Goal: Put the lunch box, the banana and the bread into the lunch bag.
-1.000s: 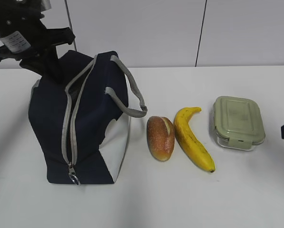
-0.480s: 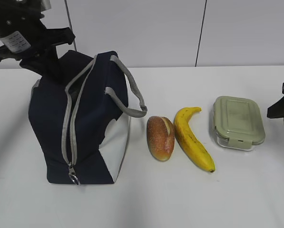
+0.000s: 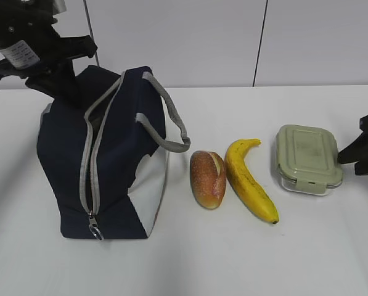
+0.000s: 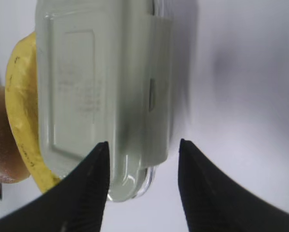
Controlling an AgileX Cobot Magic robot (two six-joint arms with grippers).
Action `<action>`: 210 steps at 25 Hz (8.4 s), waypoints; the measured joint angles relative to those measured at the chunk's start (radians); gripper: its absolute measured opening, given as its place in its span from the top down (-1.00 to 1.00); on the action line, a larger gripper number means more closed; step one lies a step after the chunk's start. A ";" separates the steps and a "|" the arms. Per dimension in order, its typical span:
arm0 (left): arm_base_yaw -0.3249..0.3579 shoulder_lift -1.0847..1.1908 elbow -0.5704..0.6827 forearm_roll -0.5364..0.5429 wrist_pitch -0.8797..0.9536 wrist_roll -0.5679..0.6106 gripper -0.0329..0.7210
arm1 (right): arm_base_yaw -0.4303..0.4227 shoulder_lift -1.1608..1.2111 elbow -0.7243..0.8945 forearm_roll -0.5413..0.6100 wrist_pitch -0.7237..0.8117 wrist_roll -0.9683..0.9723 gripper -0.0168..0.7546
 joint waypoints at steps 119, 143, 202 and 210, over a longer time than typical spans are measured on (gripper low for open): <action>-0.001 0.000 0.000 -0.235 -0.014 0.114 0.92 | 0.708 0.324 -0.305 0.666 -0.018 -0.021 -0.02; -0.001 0.000 0.000 -0.211 -0.005 0.116 0.92 | 0.708 0.354 -0.320 0.701 0.054 -0.039 -0.22; -0.001 0.000 0.000 -0.154 0.008 0.117 0.92 | 0.705 0.129 -0.301 -0.747 0.013 0.665 -0.53; -0.001 0.000 0.000 -0.154 0.008 0.117 0.92 | 0.705 0.215 -0.376 -0.764 0.003 0.665 -0.52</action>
